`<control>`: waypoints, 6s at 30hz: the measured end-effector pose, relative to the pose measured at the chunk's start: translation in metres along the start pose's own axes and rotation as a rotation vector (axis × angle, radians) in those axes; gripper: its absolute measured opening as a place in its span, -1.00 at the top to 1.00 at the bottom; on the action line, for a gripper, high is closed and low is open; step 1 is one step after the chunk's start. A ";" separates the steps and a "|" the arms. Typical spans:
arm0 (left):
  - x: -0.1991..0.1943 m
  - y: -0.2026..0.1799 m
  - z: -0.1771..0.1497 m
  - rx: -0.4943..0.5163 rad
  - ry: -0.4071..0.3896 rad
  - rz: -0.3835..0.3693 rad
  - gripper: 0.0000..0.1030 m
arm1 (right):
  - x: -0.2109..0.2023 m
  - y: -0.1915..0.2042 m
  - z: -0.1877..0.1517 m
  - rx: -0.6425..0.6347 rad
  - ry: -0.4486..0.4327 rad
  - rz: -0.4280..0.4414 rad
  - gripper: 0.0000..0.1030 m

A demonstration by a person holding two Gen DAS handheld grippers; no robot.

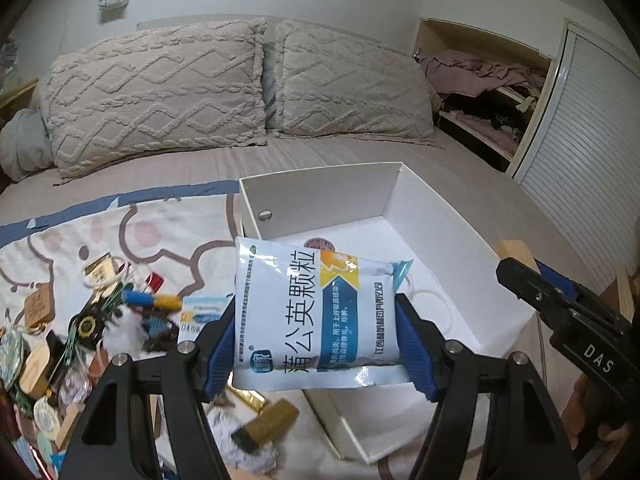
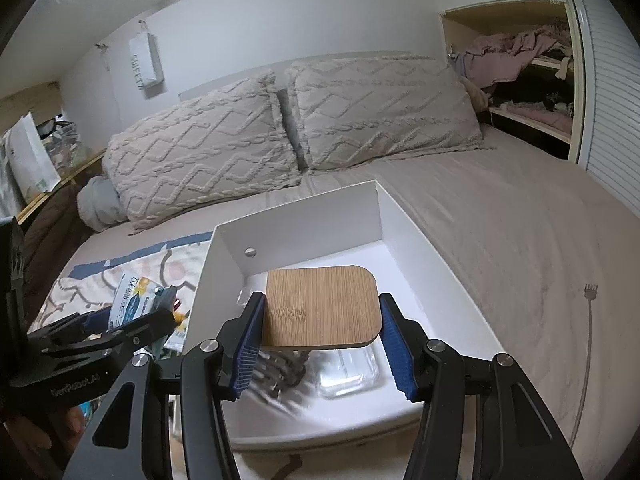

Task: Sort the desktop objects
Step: 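Carry the bamboo pad and sachet over the white box with both tools, then open the right gripper dropping the pad while the left gripper releases the sachet into the box, then withdraw both tools from the box back toward the pile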

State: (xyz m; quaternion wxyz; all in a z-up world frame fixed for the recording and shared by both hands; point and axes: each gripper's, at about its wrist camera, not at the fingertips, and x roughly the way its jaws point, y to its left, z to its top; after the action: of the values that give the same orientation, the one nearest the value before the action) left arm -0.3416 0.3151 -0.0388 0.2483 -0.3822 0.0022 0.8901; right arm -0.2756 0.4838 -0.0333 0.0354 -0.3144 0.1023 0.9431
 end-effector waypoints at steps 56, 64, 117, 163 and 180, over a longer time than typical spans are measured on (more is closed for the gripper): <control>0.127 -0.008 0.050 0.048 0.137 -0.064 -0.37 | 0.128 -0.047 0.029 0.119 0.246 -0.045 -0.60; 0.137 -0.012 0.053 0.047 0.159 -0.073 -0.37 | 0.124 -0.060 0.026 0.200 0.202 -0.051 -0.60; 0.132 -0.003 0.068 0.068 0.209 -0.062 -0.77 | 0.115 -0.070 0.027 0.277 0.149 -0.121 -0.60; -0.006 0.085 0.029 -0.055 0.047 0.027 -1.00 | 0.032 0.057 0.017 0.026 0.083 -0.142 -0.96; -0.118 0.127 -0.028 -0.091 -0.097 0.147 -1.00 | -0.030 0.126 -0.017 -0.057 -0.017 -0.030 -0.97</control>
State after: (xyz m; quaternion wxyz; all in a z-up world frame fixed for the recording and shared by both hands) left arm -0.3098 0.1461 -0.0022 0.1645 -0.3482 -0.0224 0.9226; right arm -0.2580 0.3573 -0.0070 0.0417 -0.3088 0.0704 0.9476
